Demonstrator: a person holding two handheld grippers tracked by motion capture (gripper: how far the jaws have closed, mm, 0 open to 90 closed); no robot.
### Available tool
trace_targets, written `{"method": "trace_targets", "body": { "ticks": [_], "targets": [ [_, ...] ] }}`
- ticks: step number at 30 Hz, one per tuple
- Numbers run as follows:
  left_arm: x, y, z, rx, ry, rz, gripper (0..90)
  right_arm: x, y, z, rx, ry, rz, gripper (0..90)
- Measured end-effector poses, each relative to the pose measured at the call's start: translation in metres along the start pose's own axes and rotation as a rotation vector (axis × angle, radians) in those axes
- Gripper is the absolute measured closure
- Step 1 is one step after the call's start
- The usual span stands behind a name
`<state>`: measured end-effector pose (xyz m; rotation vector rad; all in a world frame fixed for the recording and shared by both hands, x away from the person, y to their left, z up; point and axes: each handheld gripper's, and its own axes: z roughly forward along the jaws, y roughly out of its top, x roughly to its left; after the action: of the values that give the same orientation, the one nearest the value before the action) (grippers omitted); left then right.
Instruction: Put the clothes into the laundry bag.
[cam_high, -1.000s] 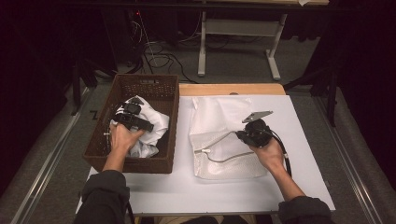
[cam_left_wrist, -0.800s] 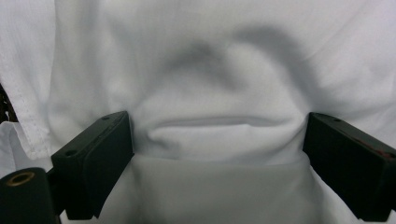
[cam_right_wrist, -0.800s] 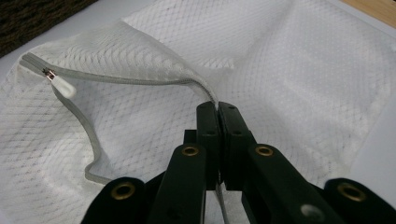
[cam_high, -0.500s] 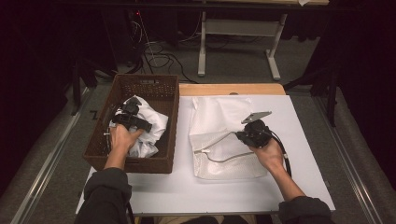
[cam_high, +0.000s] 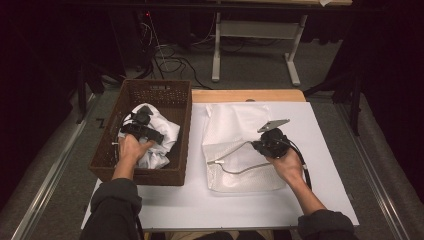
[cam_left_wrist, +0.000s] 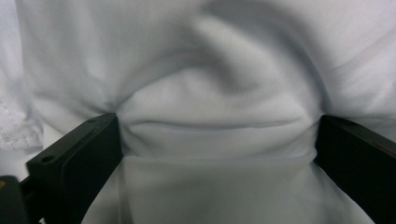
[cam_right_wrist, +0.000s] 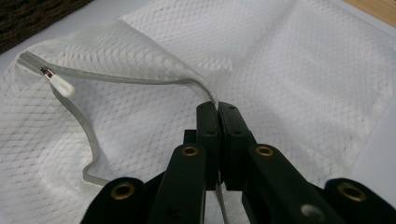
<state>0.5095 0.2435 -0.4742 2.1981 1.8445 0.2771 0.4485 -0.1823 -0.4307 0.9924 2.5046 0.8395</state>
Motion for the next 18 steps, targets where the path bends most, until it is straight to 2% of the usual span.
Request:
{"method": "trace_targets", "body": {
  "ticks": [4, 12, 13, 16, 18],
  "targets": [
    [-0.0027, -0.0011, 0.0005, 0.003, 0.038, 0.022, 8.6, 0.0005, -0.0009, -0.0002, -0.002, -0.002, -0.001, 89.1],
    [-0.005, -0.0026, 0.0001, 0.004, 0.085, 0.06, 20.1, -0.0014, -0.001, -0.0018, -0.009, 0.002, 0.006, 89.1],
    [-0.0054, -0.0028, 0.0, 0.003, 0.09, 0.065, 22.3, -0.0003, -0.0015, -0.0019, 0.0, 0.001, 0.015, 89.1],
    [-0.0063, -0.0032, -0.0018, 0.004, 0.114, 0.077, 33.7, 0.0012, -0.0009, -0.0019, -0.005, 0.0, -0.002, 89.1],
    [-0.0056, -0.003, -0.0029, 0.0, 0.116, 0.071, 39.3, 0.0006, -0.0005, -0.0026, -0.003, 0.002, -0.003, 89.1]
  ]
}}
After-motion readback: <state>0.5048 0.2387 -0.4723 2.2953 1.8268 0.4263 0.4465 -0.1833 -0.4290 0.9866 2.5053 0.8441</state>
